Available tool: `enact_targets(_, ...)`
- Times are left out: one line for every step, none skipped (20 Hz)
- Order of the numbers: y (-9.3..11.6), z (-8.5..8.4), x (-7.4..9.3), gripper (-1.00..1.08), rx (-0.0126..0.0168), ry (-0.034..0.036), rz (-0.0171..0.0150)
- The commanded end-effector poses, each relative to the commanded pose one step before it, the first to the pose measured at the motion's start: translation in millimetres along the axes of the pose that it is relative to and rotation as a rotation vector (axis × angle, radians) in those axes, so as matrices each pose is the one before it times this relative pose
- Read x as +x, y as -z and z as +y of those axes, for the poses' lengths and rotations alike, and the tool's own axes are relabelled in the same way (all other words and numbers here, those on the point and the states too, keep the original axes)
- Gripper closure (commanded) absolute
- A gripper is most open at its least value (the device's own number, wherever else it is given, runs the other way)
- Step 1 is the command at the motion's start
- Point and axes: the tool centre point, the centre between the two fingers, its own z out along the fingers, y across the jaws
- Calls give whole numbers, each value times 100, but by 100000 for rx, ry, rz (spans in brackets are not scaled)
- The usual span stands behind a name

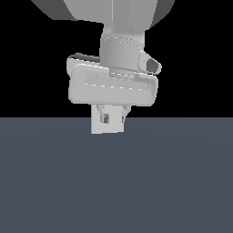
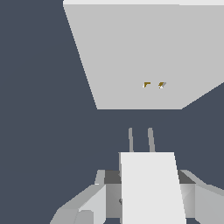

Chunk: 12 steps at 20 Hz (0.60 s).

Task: Plug the charger into the wall socket.

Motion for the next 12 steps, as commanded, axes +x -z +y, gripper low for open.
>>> enact_targets(315,668,74,108,55,-89,-20)
enact_targets(81,199,17,108,-5,-69,-7)
enact_targets(63,154,16,108,-3,-48,-6)
enact_targets(44,118,10,108,-3,-48,-7)
enact_targets(29,55,13,108,0,0,0)
enact_targets(9,18,5,108,0,0,0)
enact_targets(0,0,0,108,0,0,0)
enact_targets(0,0,0,108,0,0,0)
enact_targets(0,0,0,108,0,0,0)
enact_targets(-12,30,-28,108,-36,-90,-12)
enact_targets(-7,0,18,108,0,0,0)
enact_targets(-21,-1,56,108,0,0,0)
